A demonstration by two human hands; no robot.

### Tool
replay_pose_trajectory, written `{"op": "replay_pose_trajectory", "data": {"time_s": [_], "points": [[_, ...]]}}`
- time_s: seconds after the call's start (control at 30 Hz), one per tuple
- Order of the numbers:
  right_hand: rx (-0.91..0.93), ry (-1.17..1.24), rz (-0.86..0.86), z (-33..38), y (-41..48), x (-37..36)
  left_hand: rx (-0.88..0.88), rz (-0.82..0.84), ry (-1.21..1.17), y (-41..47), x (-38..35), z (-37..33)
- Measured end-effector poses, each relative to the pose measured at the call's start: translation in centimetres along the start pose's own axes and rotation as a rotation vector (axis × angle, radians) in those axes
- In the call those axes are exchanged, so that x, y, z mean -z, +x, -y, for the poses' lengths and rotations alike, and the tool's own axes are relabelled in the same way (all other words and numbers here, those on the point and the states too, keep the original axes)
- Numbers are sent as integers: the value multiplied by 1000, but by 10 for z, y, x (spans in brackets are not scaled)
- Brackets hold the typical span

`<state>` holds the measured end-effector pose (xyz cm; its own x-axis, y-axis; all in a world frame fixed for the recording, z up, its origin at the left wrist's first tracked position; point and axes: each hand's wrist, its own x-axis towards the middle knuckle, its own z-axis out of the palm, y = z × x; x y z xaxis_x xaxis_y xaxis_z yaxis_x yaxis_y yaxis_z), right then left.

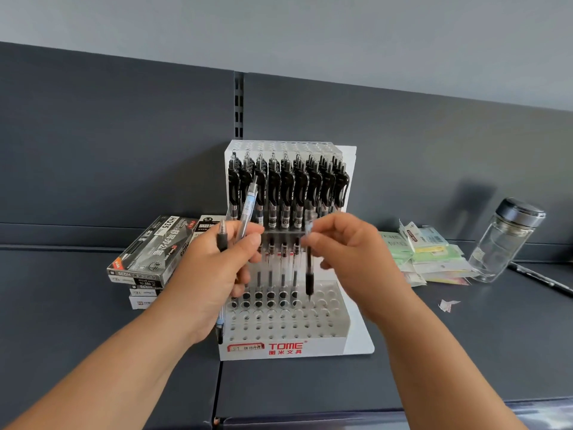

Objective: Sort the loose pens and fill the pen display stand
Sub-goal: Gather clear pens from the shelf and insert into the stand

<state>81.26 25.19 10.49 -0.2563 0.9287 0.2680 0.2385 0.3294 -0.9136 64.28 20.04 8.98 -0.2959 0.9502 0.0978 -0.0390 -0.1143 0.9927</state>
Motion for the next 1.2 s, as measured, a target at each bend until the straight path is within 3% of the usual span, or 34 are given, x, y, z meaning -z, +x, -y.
{"op": "replay_pose_trajectory", "data": {"time_s": [0.1, 0.37, 0.53, 0.7, 0.93, 1.03, 1.1, 1.2], "points": [[44, -65, -120, -7, 4, 1, 25, 37, -14, -1, 1, 0], [49, -187, -206, -24, 4, -9, 35, 68, 10, 1, 2, 2], [38, -279, -203, -29, 2, -7, 39, 117, 12, -2, 1, 3], [-80, -438, -96, -46, -2, -14, 36, 137, 78, -2, 0, 4], [-51, -568, -135, -36, -1, -8, 51, 199, 141, -4, -2, 6], [-6, -207, -192, -16, -5, -6, 45, 239, 191, -5, -5, 5], [-76, 181, -55, -2, -7, -9, 46, 279, 217, -5, -9, 5], [-91, 362, 69, 3, -8, -12, 24, 308, 244, -7, -16, 4]]}}
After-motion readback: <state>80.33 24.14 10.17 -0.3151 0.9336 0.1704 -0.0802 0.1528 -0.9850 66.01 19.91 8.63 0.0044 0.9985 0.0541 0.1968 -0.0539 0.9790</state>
